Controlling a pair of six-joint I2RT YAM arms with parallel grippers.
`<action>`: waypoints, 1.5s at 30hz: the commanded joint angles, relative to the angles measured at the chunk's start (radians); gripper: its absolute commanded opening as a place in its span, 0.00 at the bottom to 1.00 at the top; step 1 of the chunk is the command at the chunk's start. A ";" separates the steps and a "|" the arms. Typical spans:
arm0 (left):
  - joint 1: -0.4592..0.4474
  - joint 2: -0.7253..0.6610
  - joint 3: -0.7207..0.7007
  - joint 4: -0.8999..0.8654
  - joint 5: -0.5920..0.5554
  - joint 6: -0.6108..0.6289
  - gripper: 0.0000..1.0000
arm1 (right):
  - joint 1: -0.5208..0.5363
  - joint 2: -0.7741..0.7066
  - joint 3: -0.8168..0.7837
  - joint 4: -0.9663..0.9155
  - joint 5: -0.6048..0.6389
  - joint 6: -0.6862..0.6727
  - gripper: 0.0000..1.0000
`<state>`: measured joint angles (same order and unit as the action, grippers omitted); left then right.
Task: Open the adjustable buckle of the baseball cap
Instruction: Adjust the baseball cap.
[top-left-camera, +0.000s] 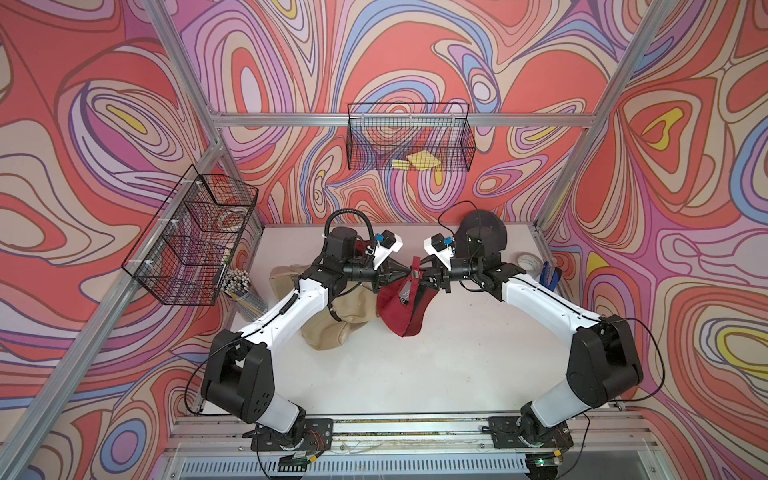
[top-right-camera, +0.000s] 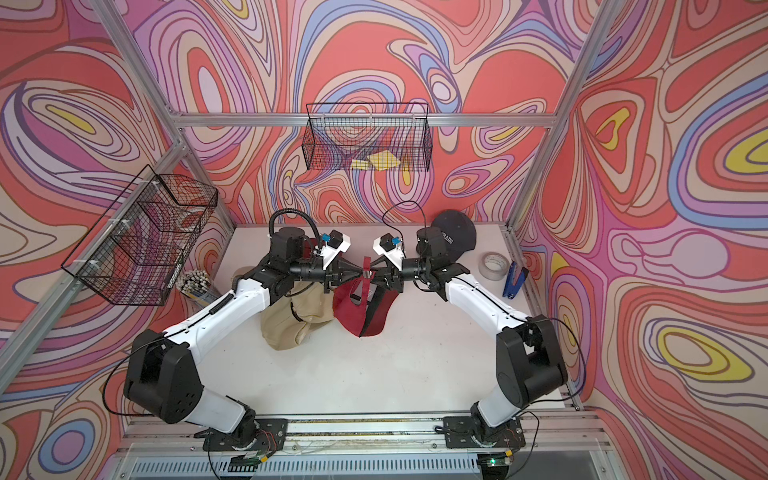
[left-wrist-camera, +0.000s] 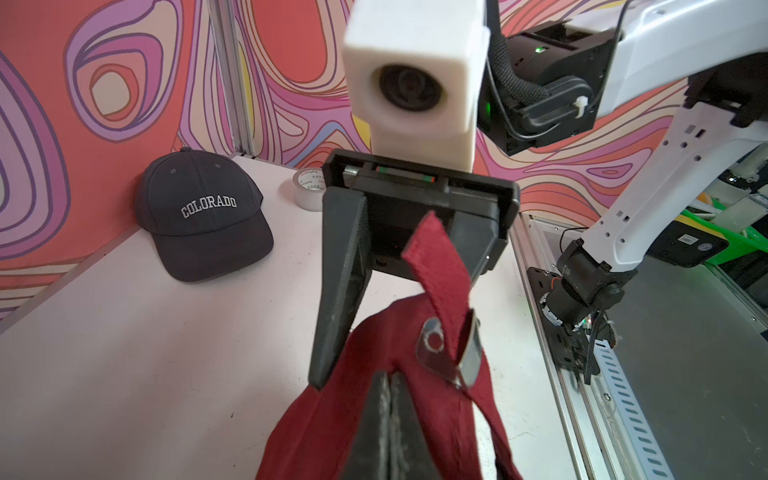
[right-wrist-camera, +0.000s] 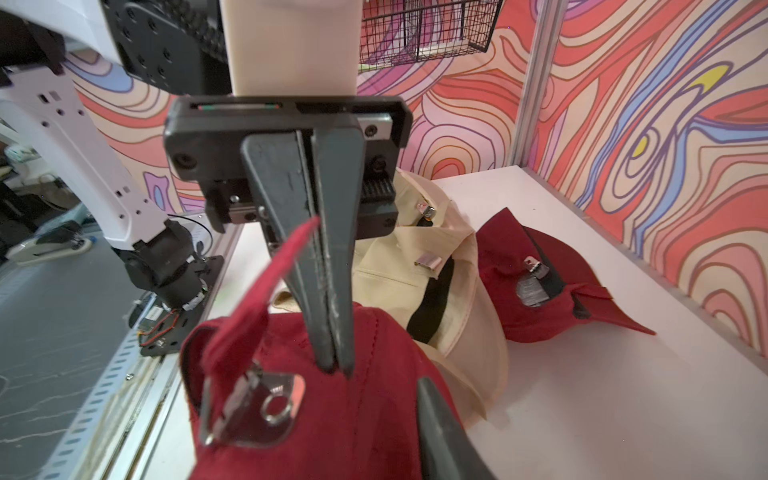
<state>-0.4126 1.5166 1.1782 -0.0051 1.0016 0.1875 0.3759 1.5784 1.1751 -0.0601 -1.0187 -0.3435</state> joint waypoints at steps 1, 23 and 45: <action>-0.005 -0.041 -0.002 0.012 -0.066 -0.010 0.00 | 0.005 -0.076 -0.036 0.031 0.113 0.042 0.51; -0.005 -0.034 -0.017 0.050 -0.157 -0.091 0.00 | -0.016 -0.241 -0.139 0.013 0.139 0.476 0.55; -0.013 -0.037 -0.042 0.108 -0.133 -0.131 0.00 | 0.031 -0.168 -0.277 0.366 0.022 0.596 0.42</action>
<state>-0.4183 1.4910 1.1477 0.0479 0.8448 0.0723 0.3996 1.3975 0.9119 0.2413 -0.9989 0.2260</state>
